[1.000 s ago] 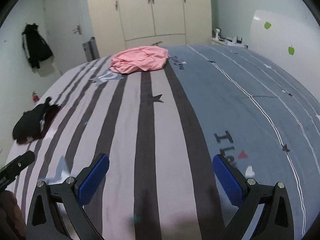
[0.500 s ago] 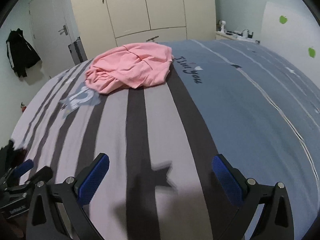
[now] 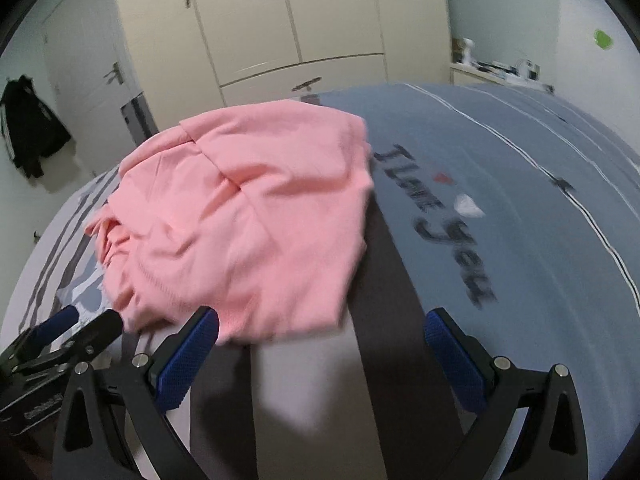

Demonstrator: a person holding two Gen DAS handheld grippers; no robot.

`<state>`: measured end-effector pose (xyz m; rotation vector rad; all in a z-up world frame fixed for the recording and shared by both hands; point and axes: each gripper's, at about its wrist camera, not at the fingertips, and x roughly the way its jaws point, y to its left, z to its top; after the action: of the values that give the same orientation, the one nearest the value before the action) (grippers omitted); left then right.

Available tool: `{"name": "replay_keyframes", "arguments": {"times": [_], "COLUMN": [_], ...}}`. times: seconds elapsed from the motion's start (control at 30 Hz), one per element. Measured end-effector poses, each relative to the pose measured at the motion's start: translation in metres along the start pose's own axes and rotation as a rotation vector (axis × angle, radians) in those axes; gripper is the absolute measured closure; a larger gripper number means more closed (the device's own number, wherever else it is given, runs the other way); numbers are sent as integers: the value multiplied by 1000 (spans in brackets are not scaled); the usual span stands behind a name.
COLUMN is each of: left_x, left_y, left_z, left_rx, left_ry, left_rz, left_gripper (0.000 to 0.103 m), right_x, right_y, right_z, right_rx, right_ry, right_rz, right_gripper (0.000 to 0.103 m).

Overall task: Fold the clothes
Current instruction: 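Move both grippers toward the crumpled pink T-shirt on the bed, then grasp the pink T-shirt with the left gripper while the right gripper grasps it too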

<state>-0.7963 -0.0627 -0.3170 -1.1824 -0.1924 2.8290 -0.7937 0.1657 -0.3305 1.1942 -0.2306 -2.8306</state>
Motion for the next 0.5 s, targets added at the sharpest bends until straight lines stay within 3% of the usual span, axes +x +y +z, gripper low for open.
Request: {"name": "replay_keyframes", "arguments": {"times": [0.07, 0.13, 0.2, 0.27, 0.33, 0.43, 0.5], "left_x": [15, 25, 28, 30, 31, 31, 29], "left_y": [2, 0, -2, -1, 7, 14, 14], "left_z": [4, 7, 7, 4, 3, 2, 2], "left_rx": [-17, -5, 2, 2, -29, -58, -55], "left_ry": [31, 46, 40, 34, 34, 31, 29], "left_rz": [-29, -47, -73, -98, -136, -158, -157], "left_gripper": [22, 36, 51, 57, 66, 73, 76], "right_x": [10, 24, 30, 33, 32, 28, 26], "right_y": [4, 12, 17, 17, 16, 18, 17], "right_z": [6, 10, 10, 8, 5, 0, -3], "right_rx": [-2, -29, -44, -47, -43, -42, -29], "right_ry": [8, 41, 53, 55, 50, 37, 32], "right_rz": [16, 31, 40, 61, 101, 102, 94], "right_gripper": [9, 27, 38, 45, 65, 86, 90]}}
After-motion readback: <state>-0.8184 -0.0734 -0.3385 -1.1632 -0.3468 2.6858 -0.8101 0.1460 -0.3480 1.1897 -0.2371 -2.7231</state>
